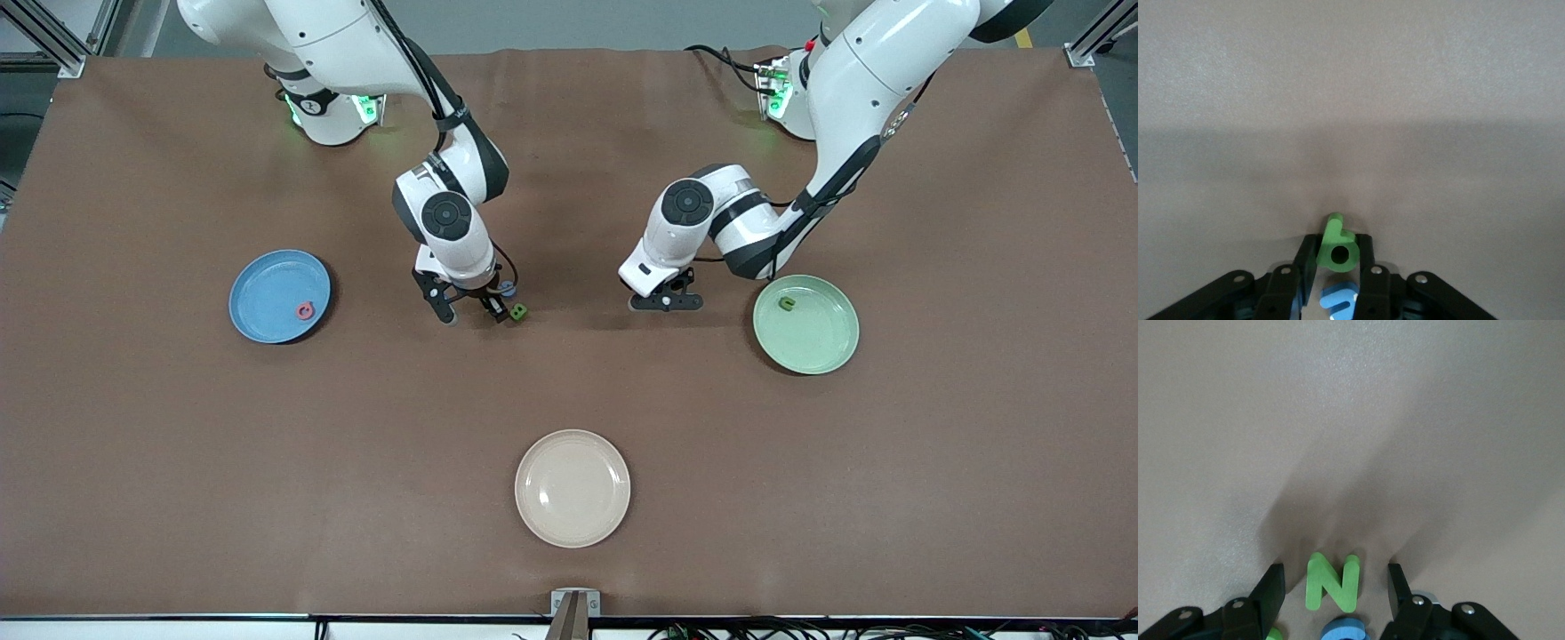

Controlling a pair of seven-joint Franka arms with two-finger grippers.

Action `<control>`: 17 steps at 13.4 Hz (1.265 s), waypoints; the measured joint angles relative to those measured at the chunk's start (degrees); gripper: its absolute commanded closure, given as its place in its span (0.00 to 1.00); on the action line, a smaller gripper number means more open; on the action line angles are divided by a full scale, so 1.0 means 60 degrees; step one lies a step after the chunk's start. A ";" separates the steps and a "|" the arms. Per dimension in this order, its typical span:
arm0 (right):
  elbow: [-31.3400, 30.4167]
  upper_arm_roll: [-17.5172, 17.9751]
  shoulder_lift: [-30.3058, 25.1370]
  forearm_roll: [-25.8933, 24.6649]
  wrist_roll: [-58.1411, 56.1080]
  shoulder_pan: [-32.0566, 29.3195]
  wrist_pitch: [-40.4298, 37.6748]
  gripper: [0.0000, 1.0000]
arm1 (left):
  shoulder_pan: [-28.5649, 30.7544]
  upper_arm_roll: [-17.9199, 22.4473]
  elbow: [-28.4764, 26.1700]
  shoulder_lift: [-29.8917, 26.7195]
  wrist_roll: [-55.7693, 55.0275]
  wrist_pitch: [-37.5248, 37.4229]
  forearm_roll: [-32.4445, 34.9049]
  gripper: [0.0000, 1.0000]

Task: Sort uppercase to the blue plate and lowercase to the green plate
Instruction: 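Drop the N on the blue plate while the left gripper carries b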

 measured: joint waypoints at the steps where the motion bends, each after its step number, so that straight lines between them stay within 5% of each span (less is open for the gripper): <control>1: 0.0033 -0.0001 -0.0001 0.0000 0.0000 0.0001 0.0006 0.66 | 0.0001 0.0000 0.0000 0.0000 0.0000 0.0000 0.0000 0.85; 3: 0.0124 -0.0007 -0.0002 0.0000 -0.0002 0.0001 -0.0006 0.95 | 0.0013 0.0001 0.0003 0.0001 0.0000 0.0002 0.0000 0.86; 4: 0.0149 -0.0013 -0.0002 0.0000 -0.0004 0.0001 -0.0094 0.97 | 0.0046 0.0005 0.0009 0.0000 0.0000 0.0002 0.0000 0.87; 12: 0.0331 -0.0299 -0.0740 -0.0028 -0.2703 -0.1019 -0.2889 1.00 | 0.0986 -0.0136 -0.0016 -0.0797 0.0417 -0.1006 0.0026 0.88; 17: -0.0598 -0.0362 -0.2408 -0.1020 -0.6001 -0.3066 -0.3964 1.00 | 0.4261 -0.2228 -0.0748 -0.1392 0.2020 -0.1733 0.0032 0.88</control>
